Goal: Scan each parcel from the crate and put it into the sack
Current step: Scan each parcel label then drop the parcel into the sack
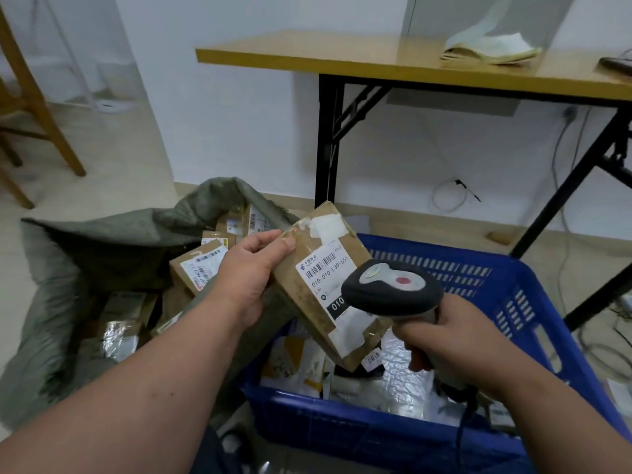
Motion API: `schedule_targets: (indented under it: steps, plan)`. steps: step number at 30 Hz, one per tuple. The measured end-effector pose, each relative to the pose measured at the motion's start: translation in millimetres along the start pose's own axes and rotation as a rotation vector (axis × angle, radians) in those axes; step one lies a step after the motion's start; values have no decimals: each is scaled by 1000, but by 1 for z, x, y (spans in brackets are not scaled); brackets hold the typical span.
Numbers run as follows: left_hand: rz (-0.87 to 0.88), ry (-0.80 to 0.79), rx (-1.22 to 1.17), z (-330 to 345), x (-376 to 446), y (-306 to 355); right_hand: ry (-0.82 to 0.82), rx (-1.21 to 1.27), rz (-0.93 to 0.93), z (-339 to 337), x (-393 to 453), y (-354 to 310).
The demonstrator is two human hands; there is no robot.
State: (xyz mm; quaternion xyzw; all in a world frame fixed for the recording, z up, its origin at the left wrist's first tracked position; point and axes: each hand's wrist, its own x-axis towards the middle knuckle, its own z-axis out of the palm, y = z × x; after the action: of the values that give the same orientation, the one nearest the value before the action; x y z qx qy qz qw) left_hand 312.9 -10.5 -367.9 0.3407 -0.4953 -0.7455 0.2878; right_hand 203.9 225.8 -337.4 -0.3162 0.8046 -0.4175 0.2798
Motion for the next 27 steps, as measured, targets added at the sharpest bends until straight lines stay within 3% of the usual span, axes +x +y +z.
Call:
schedule_targets:
  steps: [27]
  plan:
    - [29, 17, 45, -24, 4, 1, 9, -74, 0, 27, 2, -29]
